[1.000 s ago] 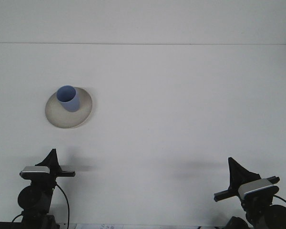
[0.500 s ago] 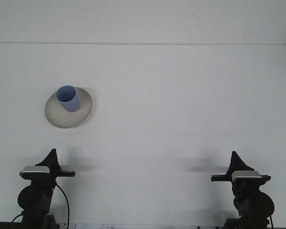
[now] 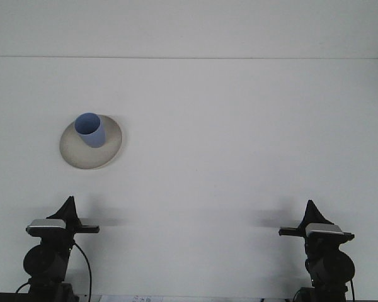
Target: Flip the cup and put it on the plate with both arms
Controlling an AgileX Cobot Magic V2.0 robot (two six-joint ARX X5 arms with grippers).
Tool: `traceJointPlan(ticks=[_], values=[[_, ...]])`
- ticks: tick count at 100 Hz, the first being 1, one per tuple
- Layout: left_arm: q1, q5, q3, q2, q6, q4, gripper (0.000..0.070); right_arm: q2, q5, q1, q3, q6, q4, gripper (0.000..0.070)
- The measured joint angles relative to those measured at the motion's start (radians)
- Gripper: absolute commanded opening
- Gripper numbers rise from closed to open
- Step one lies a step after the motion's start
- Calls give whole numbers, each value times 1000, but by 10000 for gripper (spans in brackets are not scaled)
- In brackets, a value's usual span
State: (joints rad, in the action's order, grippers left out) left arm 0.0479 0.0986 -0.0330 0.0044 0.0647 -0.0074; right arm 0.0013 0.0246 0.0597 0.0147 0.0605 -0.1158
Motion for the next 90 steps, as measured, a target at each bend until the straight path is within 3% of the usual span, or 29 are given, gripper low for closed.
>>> traceJointPlan(ticks=[90], values=[[0, 0, 0, 0, 0, 0, 12, 0, 1, 0, 0, 0, 58, 4]])
